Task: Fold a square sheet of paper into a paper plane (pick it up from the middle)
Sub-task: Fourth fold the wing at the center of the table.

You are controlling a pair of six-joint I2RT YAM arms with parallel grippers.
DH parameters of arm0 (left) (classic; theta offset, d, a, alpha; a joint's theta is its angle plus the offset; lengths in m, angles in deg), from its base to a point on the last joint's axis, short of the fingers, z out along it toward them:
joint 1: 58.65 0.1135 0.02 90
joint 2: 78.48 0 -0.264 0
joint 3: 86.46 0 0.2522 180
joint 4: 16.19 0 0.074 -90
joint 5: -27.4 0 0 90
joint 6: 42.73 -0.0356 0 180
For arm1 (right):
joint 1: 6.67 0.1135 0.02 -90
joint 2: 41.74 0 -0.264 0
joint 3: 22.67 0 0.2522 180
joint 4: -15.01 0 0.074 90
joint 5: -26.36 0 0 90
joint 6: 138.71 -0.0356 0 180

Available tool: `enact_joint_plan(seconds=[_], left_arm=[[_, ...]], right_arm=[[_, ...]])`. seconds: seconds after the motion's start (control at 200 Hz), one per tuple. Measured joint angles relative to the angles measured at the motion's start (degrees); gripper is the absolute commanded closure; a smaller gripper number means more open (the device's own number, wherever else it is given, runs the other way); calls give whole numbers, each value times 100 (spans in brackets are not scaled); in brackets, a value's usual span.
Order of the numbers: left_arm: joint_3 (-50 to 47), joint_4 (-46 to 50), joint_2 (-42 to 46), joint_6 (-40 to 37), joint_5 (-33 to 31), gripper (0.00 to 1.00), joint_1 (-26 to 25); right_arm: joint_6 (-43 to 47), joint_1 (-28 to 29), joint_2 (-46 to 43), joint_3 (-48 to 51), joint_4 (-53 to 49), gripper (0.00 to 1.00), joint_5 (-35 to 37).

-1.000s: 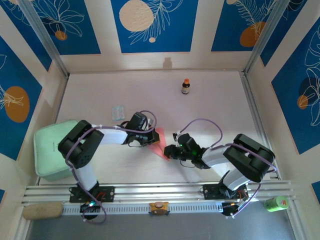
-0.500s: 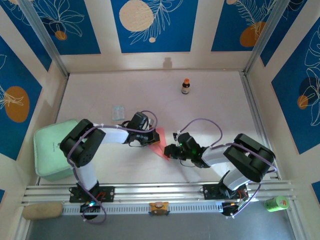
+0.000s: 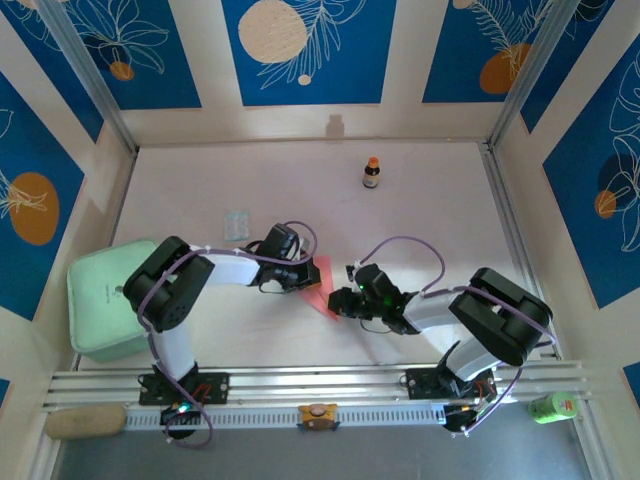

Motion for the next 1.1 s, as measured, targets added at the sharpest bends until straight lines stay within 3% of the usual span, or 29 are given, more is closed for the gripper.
enact_joint_plan(seconds=[0.185, 0.38, 0.63, 0.905, 1.1], left_arm=[[9, 0, -11, -2, 2, 97, -2], [9, -2, -13, -2, 4, 97, -2], [9, -9, -20, 0, 24, 97, -2], [9, -11, -20, 0, 24, 97, -2], [9, -24, -20, 4, 26, 97, -2]], right_arm=[[4, -4, -389, -4, -691, 86, -186], [2, -4, -678, -4, -1182, 89, -310], [-42, -11, -660, 20, -1287, 92, -391], [-105, -35, -894, 63, -1585, 86, -487], [-87, -48, -966, 127, -1733, 92, -546]])
